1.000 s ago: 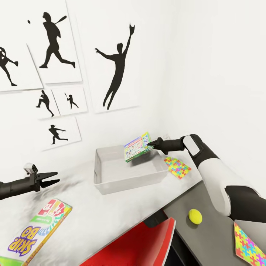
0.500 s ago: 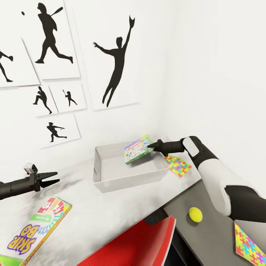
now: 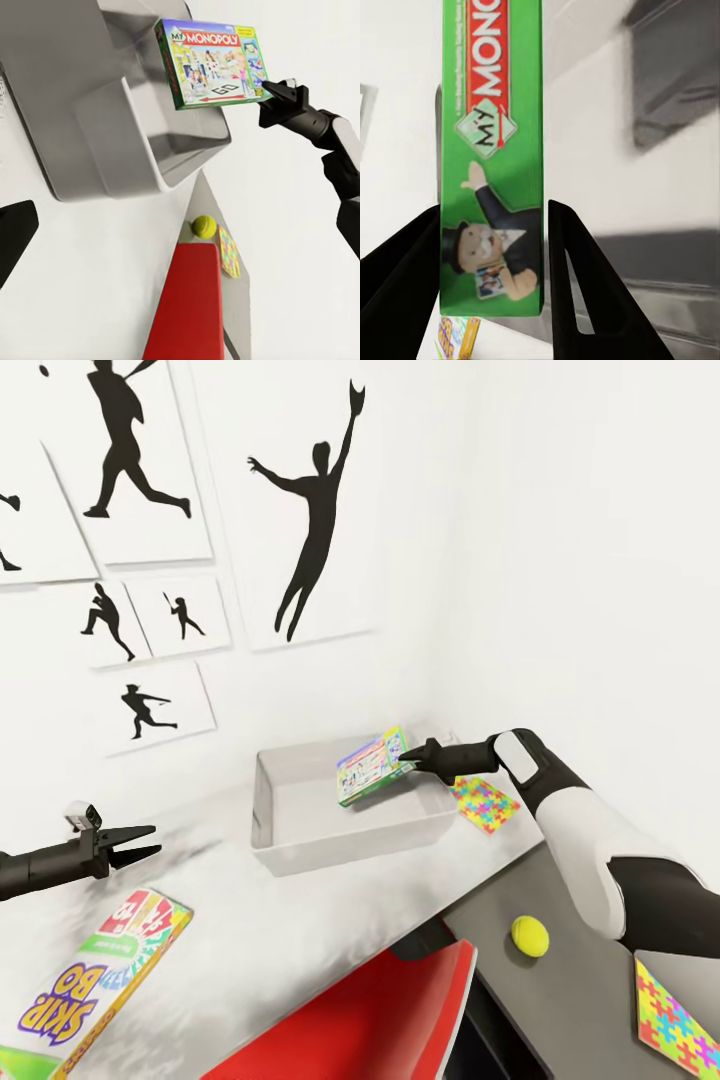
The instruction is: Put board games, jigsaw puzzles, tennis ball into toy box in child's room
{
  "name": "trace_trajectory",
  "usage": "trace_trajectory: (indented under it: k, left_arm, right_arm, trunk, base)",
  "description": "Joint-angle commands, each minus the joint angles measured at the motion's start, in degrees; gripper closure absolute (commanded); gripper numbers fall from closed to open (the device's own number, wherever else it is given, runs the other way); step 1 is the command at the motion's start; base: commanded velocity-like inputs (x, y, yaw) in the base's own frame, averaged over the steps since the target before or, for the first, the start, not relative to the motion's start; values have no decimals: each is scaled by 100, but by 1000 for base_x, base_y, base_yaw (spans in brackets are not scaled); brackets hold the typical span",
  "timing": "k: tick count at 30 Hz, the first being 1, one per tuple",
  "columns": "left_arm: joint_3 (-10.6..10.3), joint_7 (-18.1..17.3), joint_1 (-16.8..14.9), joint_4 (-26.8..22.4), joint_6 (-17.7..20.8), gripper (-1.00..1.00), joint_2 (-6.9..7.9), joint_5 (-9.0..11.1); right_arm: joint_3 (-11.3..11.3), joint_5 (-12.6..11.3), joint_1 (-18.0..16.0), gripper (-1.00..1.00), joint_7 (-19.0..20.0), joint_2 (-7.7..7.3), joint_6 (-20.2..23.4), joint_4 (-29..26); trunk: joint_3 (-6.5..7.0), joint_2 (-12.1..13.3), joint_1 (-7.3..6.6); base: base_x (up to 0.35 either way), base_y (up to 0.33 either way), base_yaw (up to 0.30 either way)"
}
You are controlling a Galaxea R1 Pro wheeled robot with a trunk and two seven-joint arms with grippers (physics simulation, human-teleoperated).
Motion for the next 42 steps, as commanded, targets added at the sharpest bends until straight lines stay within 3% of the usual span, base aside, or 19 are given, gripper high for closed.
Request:
trace_trajectory:
  k: [1,31,42]
  left_arm:
    - [-2,-23,-3,-1,61,-100,2,-3]
    - [-2,-23,-3,-5,61,-100,2,3]
    - [-2,-23,-3,-8,61,-100,2,5]
  right_arm:
    - [-1,42,-11,100,56,-2,13,20]
    - [3,50,-43,100,44,7,13,98]
    - [3,51,-43,100,43,-10,13,102]
  trunk:
    - [-16,-5,0]
    - [-298,-5,0]
    - [-317,-5,0]
  base:
    - [0,0,0]
    - [0,0,0]
    - [0,0,0]
